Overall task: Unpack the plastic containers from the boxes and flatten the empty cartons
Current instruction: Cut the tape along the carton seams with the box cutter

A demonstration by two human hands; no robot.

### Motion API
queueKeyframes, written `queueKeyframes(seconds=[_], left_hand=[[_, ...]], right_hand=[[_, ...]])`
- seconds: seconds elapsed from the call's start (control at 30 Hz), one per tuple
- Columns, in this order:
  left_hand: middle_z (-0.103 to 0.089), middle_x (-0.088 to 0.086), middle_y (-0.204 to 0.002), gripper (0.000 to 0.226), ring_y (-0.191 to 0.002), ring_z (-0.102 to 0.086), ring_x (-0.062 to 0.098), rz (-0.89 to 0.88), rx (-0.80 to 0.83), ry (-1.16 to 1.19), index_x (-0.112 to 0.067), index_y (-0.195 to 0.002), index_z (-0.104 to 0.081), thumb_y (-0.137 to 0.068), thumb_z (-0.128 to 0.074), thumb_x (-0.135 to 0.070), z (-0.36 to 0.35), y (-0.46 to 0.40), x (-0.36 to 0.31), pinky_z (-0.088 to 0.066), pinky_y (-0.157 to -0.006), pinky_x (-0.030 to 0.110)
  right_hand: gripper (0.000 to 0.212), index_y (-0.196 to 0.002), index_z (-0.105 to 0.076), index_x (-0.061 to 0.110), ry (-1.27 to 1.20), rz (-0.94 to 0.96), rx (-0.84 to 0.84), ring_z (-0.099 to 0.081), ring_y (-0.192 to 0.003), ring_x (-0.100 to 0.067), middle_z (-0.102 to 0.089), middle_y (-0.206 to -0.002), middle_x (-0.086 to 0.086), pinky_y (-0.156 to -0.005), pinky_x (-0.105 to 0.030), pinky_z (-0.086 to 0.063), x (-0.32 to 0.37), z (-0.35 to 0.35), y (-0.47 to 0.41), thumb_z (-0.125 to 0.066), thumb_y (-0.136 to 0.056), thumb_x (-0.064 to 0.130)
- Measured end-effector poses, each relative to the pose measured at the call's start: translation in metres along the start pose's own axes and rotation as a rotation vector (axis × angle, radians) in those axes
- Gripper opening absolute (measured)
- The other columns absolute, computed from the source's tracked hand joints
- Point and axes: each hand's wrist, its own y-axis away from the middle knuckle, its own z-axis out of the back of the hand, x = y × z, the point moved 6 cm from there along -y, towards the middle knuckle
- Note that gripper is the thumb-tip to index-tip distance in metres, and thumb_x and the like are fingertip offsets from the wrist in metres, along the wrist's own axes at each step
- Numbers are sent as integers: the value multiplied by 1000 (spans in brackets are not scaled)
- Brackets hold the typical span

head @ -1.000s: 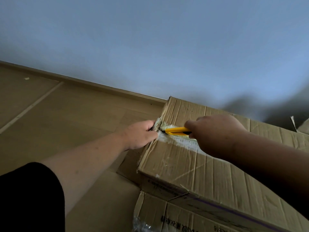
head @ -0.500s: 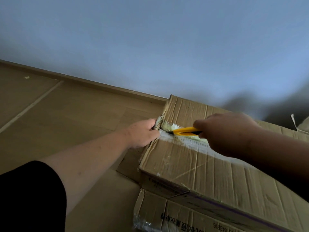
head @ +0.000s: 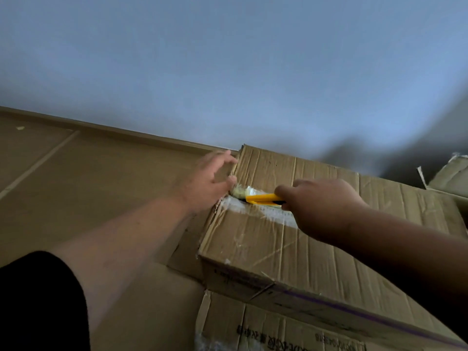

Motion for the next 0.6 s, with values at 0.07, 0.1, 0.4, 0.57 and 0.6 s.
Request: queueKeyframes(seconds=[0.07, 0.1, 0.4, 0.57, 0.6], left_hand=[[-57, -3, -133, 19, -130, -40, 18, -49, 0, -170, -25, -101, -69, -93, -59, -38, 0, -14, -14, -32, -107, 33], [-59, 0, -128, 23, -128, -40, 20, -36, 55, -256, -18, -94, -72, -94, -59, -37, -7, -20, -20, -29, -101, 27], [-42, -12, -131, 24, -130, -28, 10, 52, 293, -314, -20, -73, -71, -90, -67, -36, -35, -38, -21, -24, -98, 22], [-36, -8, -138, 29, -125, -36, 16, 26, 305, -372, -21, -68, -61, -94, -62, -33, -42, -34, -17, -32, -95, 28], [-36, -7, -138, 30, -125, -36, 17, 13, 298, -385, -22, -67, -57, -95, -61, -32, -43, -33, -18, -34, -96, 30]], right_hand=[[19, -120, -47, 34, -35, -11, -2, -45, -62, -17, -44, -83, 9, -44, -26, -25, -4, -3, 3, -41, -102, 37], [20, -121, -46, 34, -46, -18, -5, -45, -64, -18, -45, -85, 9, -44, -26, -24, -5, -2, 4, -41, -102, 38], [18, -116, -50, 34, -60, -4, 12, -48, -68, -19, -50, -87, 7, -46, -27, -29, -6, -1, 0, -40, -102, 39], [13, -110, -52, 34, -45, -18, 50, -51, -69, -20, -53, -85, 8, -46, -26, -28, -5, -1, -3, -43, -101, 35], [12, -109, -52, 34, -37, -21, 60, -51, -69, -20, -54, -85, 7, -47, -26, -28, -6, 0, -3, -44, -100, 32]])
